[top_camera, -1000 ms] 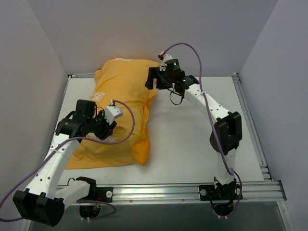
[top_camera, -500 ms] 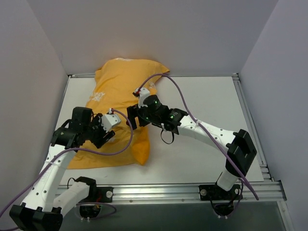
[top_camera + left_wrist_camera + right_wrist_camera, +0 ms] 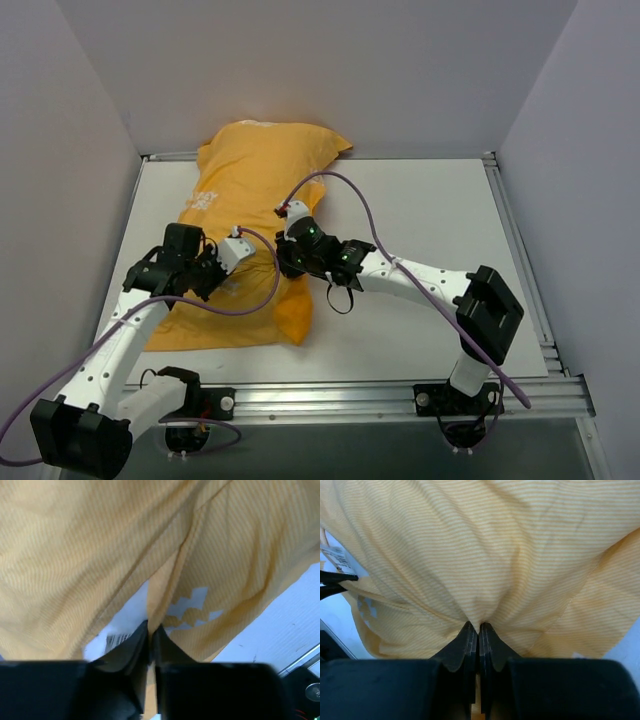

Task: Remove the pillowcase from the pillow

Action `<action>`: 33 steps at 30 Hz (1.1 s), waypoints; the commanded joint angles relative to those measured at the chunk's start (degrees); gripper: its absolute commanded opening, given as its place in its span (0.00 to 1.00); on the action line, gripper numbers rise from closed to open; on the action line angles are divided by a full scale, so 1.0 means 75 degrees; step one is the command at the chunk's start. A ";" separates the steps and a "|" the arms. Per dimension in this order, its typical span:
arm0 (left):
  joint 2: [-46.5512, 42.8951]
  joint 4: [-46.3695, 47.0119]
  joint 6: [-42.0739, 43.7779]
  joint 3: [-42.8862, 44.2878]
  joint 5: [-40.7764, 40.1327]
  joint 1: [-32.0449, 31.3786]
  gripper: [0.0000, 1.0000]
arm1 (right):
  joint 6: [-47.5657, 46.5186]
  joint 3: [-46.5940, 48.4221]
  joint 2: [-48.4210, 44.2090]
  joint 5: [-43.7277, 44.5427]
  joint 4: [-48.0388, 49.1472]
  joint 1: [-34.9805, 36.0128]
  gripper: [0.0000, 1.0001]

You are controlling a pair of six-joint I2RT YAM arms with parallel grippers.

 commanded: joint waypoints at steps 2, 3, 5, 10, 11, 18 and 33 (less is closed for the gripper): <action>-0.0171 -0.0213 0.0331 -0.0093 0.0643 -0.0021 0.02 | 0.0024 0.0155 -0.0351 0.0578 0.0030 -0.0003 0.00; -0.0287 -0.0366 0.0517 -0.0081 0.0795 -0.0021 0.02 | 0.0024 0.0155 -0.0375 0.0578 0.0018 -0.0038 0.00; -0.0452 -0.0868 0.0915 -0.0058 0.1404 -0.0056 0.02 | 0.0036 0.0167 -0.0445 0.0567 -0.0017 -0.0190 0.00; -0.0453 -0.2216 0.1865 0.0281 0.2237 -0.0208 0.02 | 0.0071 0.0167 -0.0854 0.0403 0.0088 -0.0752 0.00; -0.0418 -0.2602 0.2006 0.0363 0.2366 -0.0231 0.03 | 0.0048 0.0155 -0.0925 0.0345 0.0100 -0.0858 0.00; -0.0219 -0.2840 0.1657 0.2178 0.3174 -0.0267 0.74 | -0.0093 0.0050 -0.1289 -0.0148 0.0112 -0.1117 0.00; 0.1117 0.0758 0.0178 0.1712 -0.0165 -0.0887 0.84 | 0.0071 -0.0267 -0.1371 -0.0441 0.0382 -0.1398 0.00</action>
